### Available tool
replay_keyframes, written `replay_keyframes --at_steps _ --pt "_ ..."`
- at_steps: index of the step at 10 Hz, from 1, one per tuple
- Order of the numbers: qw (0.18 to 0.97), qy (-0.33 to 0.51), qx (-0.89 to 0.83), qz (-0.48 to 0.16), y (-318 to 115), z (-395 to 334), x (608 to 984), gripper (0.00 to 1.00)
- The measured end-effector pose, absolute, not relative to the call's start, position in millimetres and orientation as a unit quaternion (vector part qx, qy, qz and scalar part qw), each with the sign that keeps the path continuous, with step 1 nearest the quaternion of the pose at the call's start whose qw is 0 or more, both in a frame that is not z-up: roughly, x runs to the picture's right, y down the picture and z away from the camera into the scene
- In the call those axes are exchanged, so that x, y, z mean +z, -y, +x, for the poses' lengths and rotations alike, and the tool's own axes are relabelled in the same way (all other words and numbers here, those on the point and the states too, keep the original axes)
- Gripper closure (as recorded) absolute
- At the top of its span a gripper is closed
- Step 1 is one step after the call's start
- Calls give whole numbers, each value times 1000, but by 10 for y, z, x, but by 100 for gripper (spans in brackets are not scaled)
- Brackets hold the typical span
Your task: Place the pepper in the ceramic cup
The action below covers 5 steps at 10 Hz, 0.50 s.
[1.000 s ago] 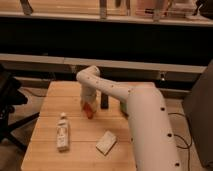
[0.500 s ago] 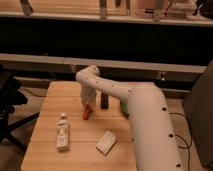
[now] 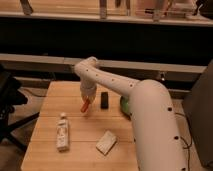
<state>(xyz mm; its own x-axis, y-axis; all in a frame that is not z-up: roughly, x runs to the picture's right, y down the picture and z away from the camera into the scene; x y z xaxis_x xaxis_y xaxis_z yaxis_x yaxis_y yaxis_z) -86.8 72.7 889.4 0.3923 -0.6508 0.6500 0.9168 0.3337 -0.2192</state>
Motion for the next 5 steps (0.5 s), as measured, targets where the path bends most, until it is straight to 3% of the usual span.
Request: replay_keyframes --at_steps 5 --pt "800 217 -482 -282 -400 -676 8564 100"
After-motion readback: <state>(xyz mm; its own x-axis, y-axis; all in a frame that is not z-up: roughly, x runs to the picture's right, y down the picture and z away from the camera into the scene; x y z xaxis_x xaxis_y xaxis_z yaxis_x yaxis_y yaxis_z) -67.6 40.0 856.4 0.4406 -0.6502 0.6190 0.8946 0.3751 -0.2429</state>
